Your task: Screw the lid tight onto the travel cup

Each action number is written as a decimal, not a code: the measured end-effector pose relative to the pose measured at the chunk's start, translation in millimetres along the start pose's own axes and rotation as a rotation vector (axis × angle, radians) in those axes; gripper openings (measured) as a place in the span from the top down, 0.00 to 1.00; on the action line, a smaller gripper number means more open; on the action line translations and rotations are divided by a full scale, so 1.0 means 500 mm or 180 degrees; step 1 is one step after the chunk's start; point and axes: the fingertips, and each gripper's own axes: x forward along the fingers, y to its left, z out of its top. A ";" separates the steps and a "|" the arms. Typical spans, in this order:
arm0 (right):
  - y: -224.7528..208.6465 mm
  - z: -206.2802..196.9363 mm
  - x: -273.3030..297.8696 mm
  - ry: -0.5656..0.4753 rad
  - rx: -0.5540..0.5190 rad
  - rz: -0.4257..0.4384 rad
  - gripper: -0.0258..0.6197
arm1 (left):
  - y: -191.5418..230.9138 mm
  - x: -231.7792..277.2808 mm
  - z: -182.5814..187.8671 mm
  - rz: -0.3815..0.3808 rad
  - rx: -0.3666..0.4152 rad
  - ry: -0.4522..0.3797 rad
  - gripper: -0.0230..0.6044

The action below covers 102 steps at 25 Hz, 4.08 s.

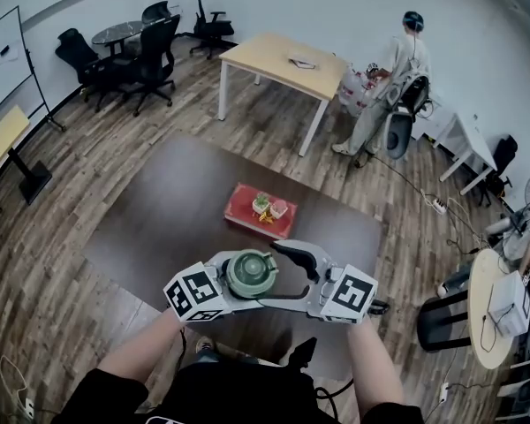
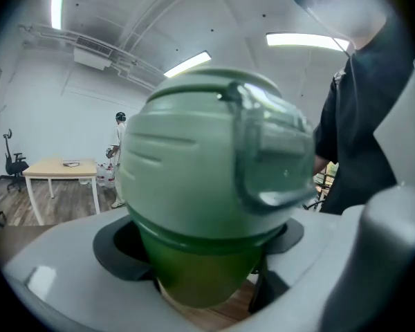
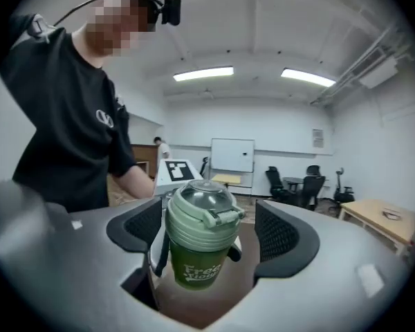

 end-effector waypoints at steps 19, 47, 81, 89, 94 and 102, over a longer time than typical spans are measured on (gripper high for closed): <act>-0.016 -0.022 0.046 -0.0006 0.0733 -0.2142 0.35 | 0.037 0.010 -0.017 0.0378 -0.0100 0.0025 0.30; -0.023 -0.003 0.044 -0.0019 0.0678 -0.2188 0.41 | 0.068 -0.005 0.009 0.0453 -0.0202 -0.0131 0.31; -0.051 0.015 0.052 -0.0387 0.0880 -0.2209 0.30 | 0.054 -0.001 0.021 0.0470 -0.0172 -0.0157 0.31; -0.052 -0.035 -0.069 -0.0636 0.1018 -0.1917 0.32 | 0.109 -0.071 0.018 0.0851 -0.0295 -0.0393 0.30; -0.085 -0.145 -0.205 -0.0297 0.0720 -0.2991 0.95 | 0.135 -0.131 -0.016 0.1458 -0.0104 -0.0499 0.30; -0.086 -0.270 -0.368 -0.0051 0.0921 -0.3904 0.95 | 0.174 -0.224 -0.099 0.2162 -0.0232 -0.0512 0.30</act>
